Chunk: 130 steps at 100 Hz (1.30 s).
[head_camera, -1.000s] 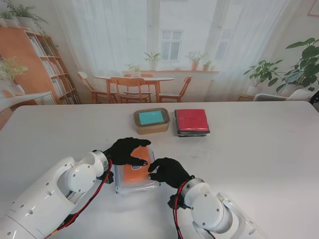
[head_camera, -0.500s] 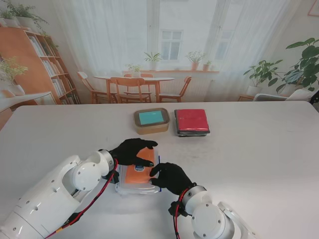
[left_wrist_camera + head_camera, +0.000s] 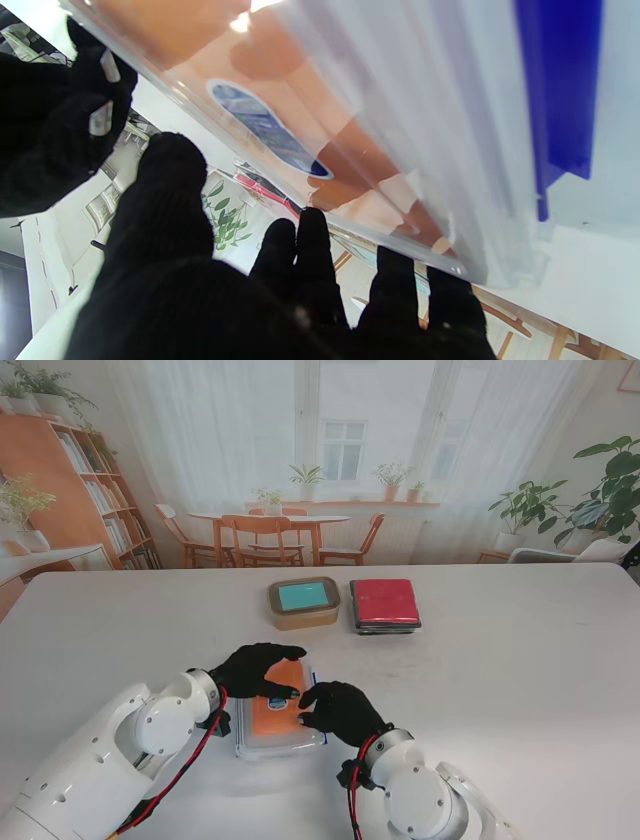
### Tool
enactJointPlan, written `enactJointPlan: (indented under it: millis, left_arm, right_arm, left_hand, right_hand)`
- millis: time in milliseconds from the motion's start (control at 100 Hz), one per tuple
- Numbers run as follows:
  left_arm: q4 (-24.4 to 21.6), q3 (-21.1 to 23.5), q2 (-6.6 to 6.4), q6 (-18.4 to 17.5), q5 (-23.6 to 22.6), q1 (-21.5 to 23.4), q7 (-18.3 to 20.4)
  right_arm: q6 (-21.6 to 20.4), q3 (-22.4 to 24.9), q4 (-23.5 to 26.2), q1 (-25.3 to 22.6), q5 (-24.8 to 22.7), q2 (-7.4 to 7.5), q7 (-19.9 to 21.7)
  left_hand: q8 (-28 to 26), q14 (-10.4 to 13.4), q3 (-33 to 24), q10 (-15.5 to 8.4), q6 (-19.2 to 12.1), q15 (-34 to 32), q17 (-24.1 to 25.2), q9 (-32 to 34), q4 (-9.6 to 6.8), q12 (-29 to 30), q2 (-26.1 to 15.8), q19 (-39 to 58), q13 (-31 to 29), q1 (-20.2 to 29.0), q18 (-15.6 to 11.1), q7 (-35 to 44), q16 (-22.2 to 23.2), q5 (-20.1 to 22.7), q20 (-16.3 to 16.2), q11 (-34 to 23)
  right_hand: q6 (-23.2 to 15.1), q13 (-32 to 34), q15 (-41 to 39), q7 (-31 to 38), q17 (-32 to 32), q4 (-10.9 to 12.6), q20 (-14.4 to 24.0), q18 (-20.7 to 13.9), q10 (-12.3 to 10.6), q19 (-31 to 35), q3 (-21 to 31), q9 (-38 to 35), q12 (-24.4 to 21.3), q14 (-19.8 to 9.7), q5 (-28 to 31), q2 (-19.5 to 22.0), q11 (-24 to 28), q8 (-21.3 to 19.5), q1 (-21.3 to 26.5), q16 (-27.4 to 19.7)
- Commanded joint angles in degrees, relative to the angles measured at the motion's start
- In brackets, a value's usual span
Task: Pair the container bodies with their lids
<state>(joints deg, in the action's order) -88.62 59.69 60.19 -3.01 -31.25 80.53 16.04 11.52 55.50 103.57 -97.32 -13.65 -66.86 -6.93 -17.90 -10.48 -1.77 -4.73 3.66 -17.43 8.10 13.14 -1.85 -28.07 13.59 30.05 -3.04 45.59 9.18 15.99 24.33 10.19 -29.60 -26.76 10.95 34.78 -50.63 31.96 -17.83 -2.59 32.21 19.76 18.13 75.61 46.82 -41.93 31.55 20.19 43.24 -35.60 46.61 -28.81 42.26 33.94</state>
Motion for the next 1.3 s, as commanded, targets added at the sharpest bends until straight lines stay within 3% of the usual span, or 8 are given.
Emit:
enactJointPlan:
  millis: [0, 170, 360, 690, 1010, 1290]
  left_arm:
    - [2.1, -0.4, 0.05, 0.8, -0.4, 2.0, 0.3]
    - [2.4, 0.4, 0.41, 0.9, -0.7, 2.2, -1.4]
    - [2.8, 0.8, 0.62, 1.0, -0.3, 2.2, -2.2]
    - [3.3, 1.7, 1.18, -2.2, 2.4, 2.8, -4.2]
    - [2.5, 3.2, 1.96, -5.9, 4.2, 4.1, -7.7]
    - [0.9, 4.6, 1.75, -5.3, 2.5, 4.9, -7.5]
  right_arm:
    - [-0.5, -0.3, 0.1, 0.1, 0.3, -0.57, 0.6]
    - [-1.1, -0.4, -0.4, 0.4, 0.5, -0.81, -0.1]
    - [-1.4, -0.2, -0.6, 0.4, 0.3, -0.93, -0.8]
    - [-1.9, -0.5, -1.9, 0.9, 0.3, -0.91, -0.5]
    - [-1.9, -0.6, -2.0, 0.7, 0.5, -1.04, -0.9]
    - [-2.1, -0.5, -2.0, 0.6, 0.1, -1.04, -1.2]
  left_hand:
    - [1.0, -5.9, -0.5, 10.5, -0.1, -10.9, -3.7, -1.8, -1.15, 7.1, -1.0, 26.4, -7.7, 1.4, 1.2, 0.9, 2.4, -1.5, -4.6, 9.9]
    - [0.7, -5.2, -0.5, 10.5, -0.6, -11.0, -3.5, -1.7, -1.12, 7.0, -1.0, 27.8, -8.2, 1.4, 1.6, 1.5, 2.4, -1.4, -4.9, 9.3]
    - [0.8, -1.5, -0.5, 9.3, -2.6, -10.4, -3.4, -1.6, -1.03, 7.3, -1.2, 27.7, -8.4, 1.4, 2.9, 1.5, 2.3, -1.6, -4.6, 9.4]
    - [-0.3, -0.9, 0.0, 7.0, -6.8, -10.2, -3.1, -1.3, -0.44, 6.9, -2.9, 28.9, -8.7, 1.0, 5.1, 4.0, 3.3, -1.3, -5.6, 8.6]
    - [-0.6, -0.2, 2.0, 5.6, -8.4, -10.0, -4.2, -0.9, 0.81, 6.0, -5.9, 30.2, -9.4, -1.4, 6.4, 5.5, 3.4, -0.8, -6.3, 5.3]
    - [-0.1, 0.8, 2.3, 3.8, -9.9, -7.9, -3.8, -1.6, 1.08, 8.2, -6.0, 29.7, -7.4, -2.3, 7.1, 4.5, 2.8, -1.3, -5.8, 9.3]
  right_hand:
    - [-0.1, 1.0, -1.4, 0.7, 0.0, -0.2, 1.6, -1.9, -1.5, 2.6, -1.0, -0.3, -0.3, -2.0, 1.5, -1.3, -0.5, -1.7, -1.6, 0.5]
    - [0.0, 0.7, -2.8, 0.9, 0.1, 0.1, 2.1, -2.1, -1.1, 3.3, -1.2, 0.0, 0.5, -1.7, 1.4, -1.2, 0.6, -2.8, -2.2, 1.2]
    - [0.0, 0.8, -3.5, 1.1, 0.0, 0.3, 2.5, -2.2, -1.0, 3.6, -1.3, 0.0, 0.8, -1.6, 1.5, -1.3, 1.0, -3.5, -2.4, 1.4]
    - [-0.3, 1.0, -4.2, 1.6, -0.1, -0.4, 2.8, -2.3, -0.9, 4.0, -1.5, -0.5, 1.1, -1.5, 1.7, -1.6, 1.4, -3.7, -2.0, 1.7]
    - [-0.3, 1.1, -5.0, 2.4, -0.3, -0.7, 3.3, -2.5, -0.7, 4.5, -1.6, -0.7, 1.5, -1.4, 1.8, -1.9, 1.9, -3.5, -1.8, 2.0]
    - [-0.3, 1.1, -5.5, 2.9, -0.3, -0.9, 3.5, -2.6, -0.7, 4.7, -1.6, -0.7, 1.8, -1.3, 1.7, -2.0, 2.2, -3.3, -1.8, 2.2]
